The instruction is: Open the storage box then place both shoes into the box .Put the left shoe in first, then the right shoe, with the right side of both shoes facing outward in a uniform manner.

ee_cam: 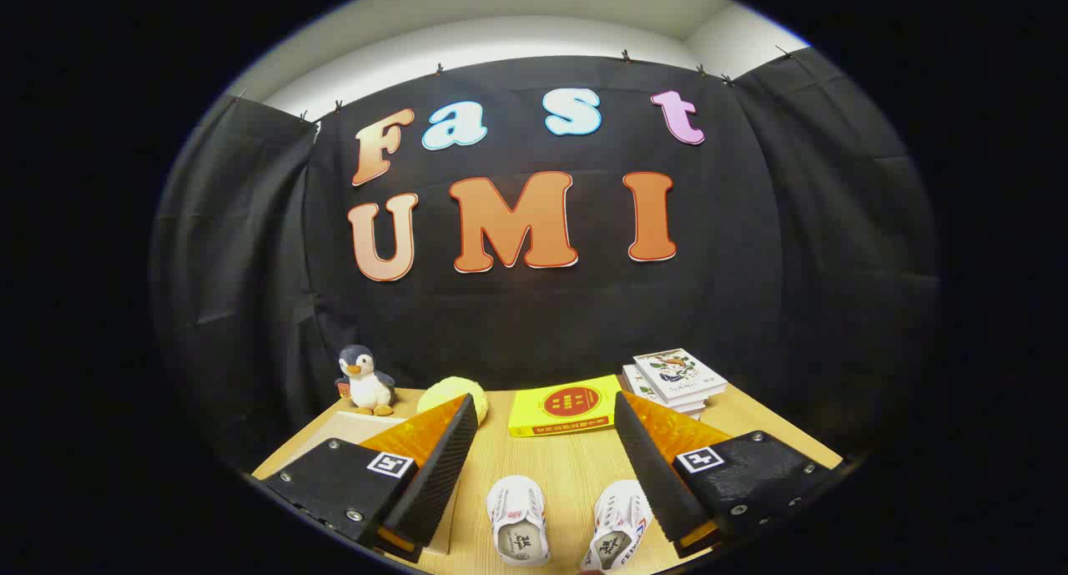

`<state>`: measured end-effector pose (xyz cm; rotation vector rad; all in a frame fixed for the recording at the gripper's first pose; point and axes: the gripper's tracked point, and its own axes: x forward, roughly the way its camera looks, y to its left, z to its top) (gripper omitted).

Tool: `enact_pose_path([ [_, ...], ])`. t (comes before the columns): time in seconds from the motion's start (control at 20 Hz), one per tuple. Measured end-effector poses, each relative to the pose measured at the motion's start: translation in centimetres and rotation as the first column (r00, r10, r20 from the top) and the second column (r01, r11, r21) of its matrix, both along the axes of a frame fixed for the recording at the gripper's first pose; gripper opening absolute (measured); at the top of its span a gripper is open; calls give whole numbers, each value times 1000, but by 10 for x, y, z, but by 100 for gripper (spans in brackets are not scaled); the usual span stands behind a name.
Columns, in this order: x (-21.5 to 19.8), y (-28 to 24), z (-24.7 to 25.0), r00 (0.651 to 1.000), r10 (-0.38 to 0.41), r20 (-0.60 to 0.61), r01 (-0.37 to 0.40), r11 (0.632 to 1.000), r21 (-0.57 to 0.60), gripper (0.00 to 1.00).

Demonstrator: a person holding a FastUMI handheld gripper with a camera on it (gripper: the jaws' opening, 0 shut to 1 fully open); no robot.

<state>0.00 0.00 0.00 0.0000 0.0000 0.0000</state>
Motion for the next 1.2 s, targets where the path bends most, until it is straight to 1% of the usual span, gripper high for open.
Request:
enact_pose_path([
  [0.15,-7,-10,0,1000,-25,2,25,1000,-9,99],
  [0.35,-19,-16,-4,999,-32,-8,32,999,-9,98],
  [0.45,-24,-22,-5,999,-47,-8,47,999,-17,98],
  [0.9,-44,-34,-9,997,-71,-22,71,997,-12,98],
  [1.05,-48,-34,-12,997,-65,-32,66,998,6,98],
  [1.2,-52,-41,-18,996,-73,-42,73,997,1,99],
])
